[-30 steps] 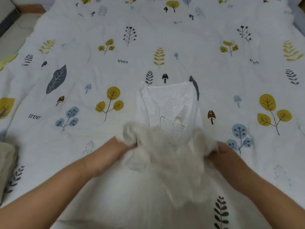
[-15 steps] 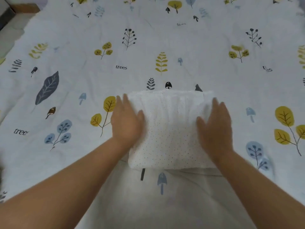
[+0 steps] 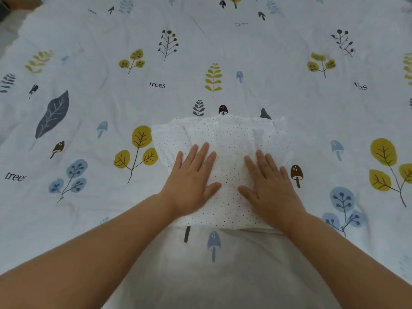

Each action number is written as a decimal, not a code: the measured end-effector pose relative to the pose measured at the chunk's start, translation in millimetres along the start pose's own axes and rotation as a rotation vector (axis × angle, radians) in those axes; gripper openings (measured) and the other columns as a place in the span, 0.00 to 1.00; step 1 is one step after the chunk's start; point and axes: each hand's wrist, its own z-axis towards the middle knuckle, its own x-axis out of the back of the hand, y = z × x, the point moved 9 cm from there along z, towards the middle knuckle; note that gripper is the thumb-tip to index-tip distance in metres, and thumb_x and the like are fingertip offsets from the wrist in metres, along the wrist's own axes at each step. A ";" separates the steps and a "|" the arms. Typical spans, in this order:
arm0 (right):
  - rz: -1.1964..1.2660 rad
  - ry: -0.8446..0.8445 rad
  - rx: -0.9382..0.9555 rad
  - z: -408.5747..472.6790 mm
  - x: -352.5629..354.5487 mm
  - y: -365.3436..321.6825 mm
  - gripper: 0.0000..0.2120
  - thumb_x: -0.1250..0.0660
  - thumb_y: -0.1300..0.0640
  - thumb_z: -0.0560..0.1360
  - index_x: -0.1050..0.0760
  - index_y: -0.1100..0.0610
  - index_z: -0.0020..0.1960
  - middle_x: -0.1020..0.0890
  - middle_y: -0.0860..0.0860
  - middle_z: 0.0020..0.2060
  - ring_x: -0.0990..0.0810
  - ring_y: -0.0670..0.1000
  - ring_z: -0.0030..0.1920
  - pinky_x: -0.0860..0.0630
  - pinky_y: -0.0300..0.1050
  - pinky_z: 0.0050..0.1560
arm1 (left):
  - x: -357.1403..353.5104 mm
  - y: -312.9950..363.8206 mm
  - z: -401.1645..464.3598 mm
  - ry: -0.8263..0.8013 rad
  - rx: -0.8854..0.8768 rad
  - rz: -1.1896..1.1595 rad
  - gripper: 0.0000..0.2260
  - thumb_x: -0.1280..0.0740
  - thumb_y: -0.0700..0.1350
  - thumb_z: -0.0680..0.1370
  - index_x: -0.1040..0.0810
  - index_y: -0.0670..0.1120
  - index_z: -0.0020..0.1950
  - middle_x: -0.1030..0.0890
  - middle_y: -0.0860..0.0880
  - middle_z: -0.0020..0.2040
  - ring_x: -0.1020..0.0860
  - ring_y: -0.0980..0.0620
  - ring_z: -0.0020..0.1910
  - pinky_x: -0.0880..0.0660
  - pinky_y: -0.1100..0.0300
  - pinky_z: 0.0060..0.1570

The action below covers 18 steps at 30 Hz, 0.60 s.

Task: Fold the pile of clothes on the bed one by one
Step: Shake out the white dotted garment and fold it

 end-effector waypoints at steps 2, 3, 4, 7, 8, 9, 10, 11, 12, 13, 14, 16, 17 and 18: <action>0.034 0.022 0.060 -21.8 4.6 3.4 0.39 0.67 0.28 0.63 0.75 0.42 0.68 0.74 0.44 0.71 0.75 0.44 0.70 0.70 0.46 0.70 | 11.0 10.8 -27.3 0.066 -0.152 -0.026 0.36 0.55 0.68 0.74 0.52 0.49 0.77 0.59 0.49 0.77 0.60 0.47 0.76 0.63 0.48 0.71; 0.042 0.011 0.096 -33.3 2.0 5.9 0.41 0.62 0.26 0.63 0.75 0.41 0.68 0.74 0.42 0.70 0.75 0.43 0.70 0.70 0.46 0.70 | 11.3 14.3 -42.0 0.083 -0.235 -0.031 0.36 0.51 0.68 0.74 0.47 0.49 0.76 0.53 0.47 0.77 0.56 0.46 0.76 0.60 0.47 0.71; 0.026 -0.011 0.131 -43.7 -2.6 7.4 0.44 0.56 0.26 0.64 0.74 0.42 0.70 0.72 0.42 0.71 0.73 0.43 0.71 0.67 0.48 0.72 | 6.6 14.2 -54.7 0.073 -0.288 -0.026 0.36 0.47 0.68 0.74 0.43 0.48 0.76 0.49 0.47 0.77 0.52 0.45 0.76 0.56 0.44 0.71; -0.090 0.022 0.161 -61.0 -14.3 15.7 0.52 0.26 0.43 0.63 0.54 0.53 0.75 0.46 0.53 0.74 0.47 0.50 0.74 0.39 0.59 0.69 | -13.4 -1.3 -73.6 0.003 -0.272 0.033 0.34 0.41 0.62 0.73 0.43 0.49 0.75 0.42 0.46 0.76 0.45 0.45 0.74 0.44 0.43 0.69; -0.106 0.073 0.162 -60.1 -15.2 17.2 0.50 0.21 0.51 0.58 0.43 0.57 0.73 0.36 0.56 0.71 0.37 0.53 0.70 0.34 0.58 0.65 | -15.2 -5.7 -74.2 0.003 -0.255 0.049 0.34 0.36 0.58 0.71 0.41 0.49 0.74 0.39 0.45 0.74 0.41 0.44 0.73 0.40 0.44 0.67; -0.124 0.132 0.155 -57.9 -14.6 18.0 0.47 0.18 0.57 0.54 0.34 0.59 0.69 0.29 0.57 0.67 0.31 0.55 0.67 0.33 0.57 0.61 | -15.6 -9.1 -73.3 0.015 -0.238 0.049 0.35 0.30 0.54 0.69 0.38 0.48 0.73 0.35 0.45 0.73 0.37 0.44 0.71 0.37 0.44 0.66; -0.131 0.192 0.153 -55.6 -11.6 16.8 0.43 0.18 0.63 0.50 0.27 0.61 0.64 0.24 0.58 0.63 0.27 0.58 0.63 0.33 0.56 0.59 | -14.3 -10.3 -71.2 0.024 -0.224 0.038 0.35 0.26 0.49 0.67 0.34 0.47 0.71 0.31 0.44 0.70 0.32 0.44 0.69 0.36 0.44 0.64; -0.133 0.250 0.155 -53.8 -7.0 14.5 0.40 0.18 0.67 0.48 0.23 0.61 0.60 0.21 0.59 0.58 0.23 0.60 0.59 0.32 0.56 0.57 | -11.1 -9.9 -69.9 0.055 -0.226 0.031 0.31 0.25 0.46 0.67 0.30 0.47 0.69 0.27 0.44 0.68 0.28 0.43 0.66 0.35 0.45 0.62; -0.138 0.307 0.160 -53.1 -1.5 11.8 0.37 0.19 0.71 0.47 0.20 0.62 0.55 0.18 0.59 0.54 0.20 0.61 0.55 0.30 0.57 0.55 | -5.5 -7.6 -69.2 0.091 -0.229 0.019 0.25 0.28 0.46 0.70 0.27 0.46 0.66 0.24 0.44 0.65 0.25 0.43 0.63 0.34 0.46 0.60; -0.150 0.346 0.165 -53.6 2.5 9.9 0.35 0.20 0.74 0.46 0.19 0.62 0.52 0.17 0.58 0.51 0.18 0.61 0.52 0.28 0.57 0.53 | 0.0 -6.2 -69.0 0.128 -0.226 0.007 0.20 0.35 0.48 0.73 0.24 0.46 0.64 0.22 0.45 0.63 0.23 0.44 0.60 0.34 0.47 0.59; -0.169 0.364 0.171 -54.9 6.1 7.8 0.34 0.21 0.75 0.45 0.18 0.61 0.50 0.16 0.57 0.49 0.17 0.60 0.50 0.26 0.57 0.52 | 5.8 -5.6 -69.3 0.144 -0.216 -0.009 0.19 0.40 0.49 0.74 0.23 0.47 0.62 0.21 0.46 0.61 0.22 0.45 0.59 0.33 0.49 0.58; -0.193 0.383 0.207 -63.4 11.4 3.6 0.33 0.21 0.75 0.44 0.17 0.61 0.48 0.15 0.56 0.47 0.16 0.57 0.47 0.25 0.55 0.51 | 15.4 -5.3 -75.5 0.158 -0.228 -0.030 0.19 0.44 0.50 0.74 0.21 0.47 0.60 0.19 0.48 0.58 0.20 0.47 0.56 0.30 0.52 0.56; -0.189 0.373 0.235 -71.3 13.7 0.4 0.33 0.20 0.75 0.43 0.17 0.60 0.47 0.15 0.55 0.46 0.16 0.56 0.46 0.26 0.54 0.51 | 19.6 -4.1 -82.3 0.160 -0.246 -0.044 0.19 0.44 0.50 0.74 0.21 0.48 0.59 0.19 0.49 0.57 0.19 0.49 0.54 0.28 0.54 0.54; -0.181 0.352 0.270 -80.8 16.3 -4.1 0.33 0.20 0.73 0.42 0.17 0.59 0.46 0.15 0.54 0.44 0.15 0.55 0.45 0.27 0.52 0.52 | 20.6 -2.9 -90.6 0.141 -0.266 -0.054 0.18 0.44 0.50 0.74 0.21 0.48 0.59 0.18 0.51 0.56 0.19 0.51 0.53 0.25 0.57 0.53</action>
